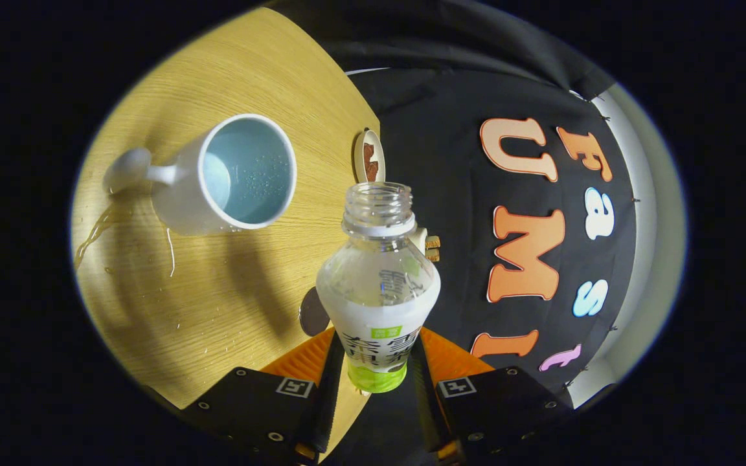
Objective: Take the bottle from table, then pour the juice into the cup, finally place the bottle on the coaster
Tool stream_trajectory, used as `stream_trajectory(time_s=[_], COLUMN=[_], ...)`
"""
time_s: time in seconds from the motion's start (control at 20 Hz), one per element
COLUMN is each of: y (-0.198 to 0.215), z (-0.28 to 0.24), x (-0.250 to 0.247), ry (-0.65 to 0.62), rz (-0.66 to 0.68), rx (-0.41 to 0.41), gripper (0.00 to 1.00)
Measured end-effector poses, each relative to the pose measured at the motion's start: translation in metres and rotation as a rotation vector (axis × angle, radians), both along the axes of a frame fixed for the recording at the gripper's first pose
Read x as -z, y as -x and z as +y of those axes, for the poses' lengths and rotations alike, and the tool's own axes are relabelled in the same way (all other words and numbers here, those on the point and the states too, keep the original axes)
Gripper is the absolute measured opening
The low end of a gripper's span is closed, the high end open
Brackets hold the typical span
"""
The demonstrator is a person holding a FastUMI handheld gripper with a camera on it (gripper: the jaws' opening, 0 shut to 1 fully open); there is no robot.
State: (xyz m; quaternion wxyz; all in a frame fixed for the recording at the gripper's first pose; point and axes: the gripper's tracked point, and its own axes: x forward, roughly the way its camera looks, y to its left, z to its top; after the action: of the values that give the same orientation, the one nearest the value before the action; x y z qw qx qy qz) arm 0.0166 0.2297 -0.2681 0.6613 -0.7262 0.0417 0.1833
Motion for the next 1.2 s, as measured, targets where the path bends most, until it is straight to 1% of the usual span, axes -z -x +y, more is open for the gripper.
stream_trajectory(time_s=[0.25,0.5,1.2], y=[-0.002,-0.003,-0.010], z=[0.000,0.004,0.012], x=[-0.001,-0.003,-0.005], ry=[0.071,0.125,0.238], rz=[-0.023,-0.015,-0.012], rx=[-0.024,-0.063,-0.140], gripper=[0.55,0.55,0.55])
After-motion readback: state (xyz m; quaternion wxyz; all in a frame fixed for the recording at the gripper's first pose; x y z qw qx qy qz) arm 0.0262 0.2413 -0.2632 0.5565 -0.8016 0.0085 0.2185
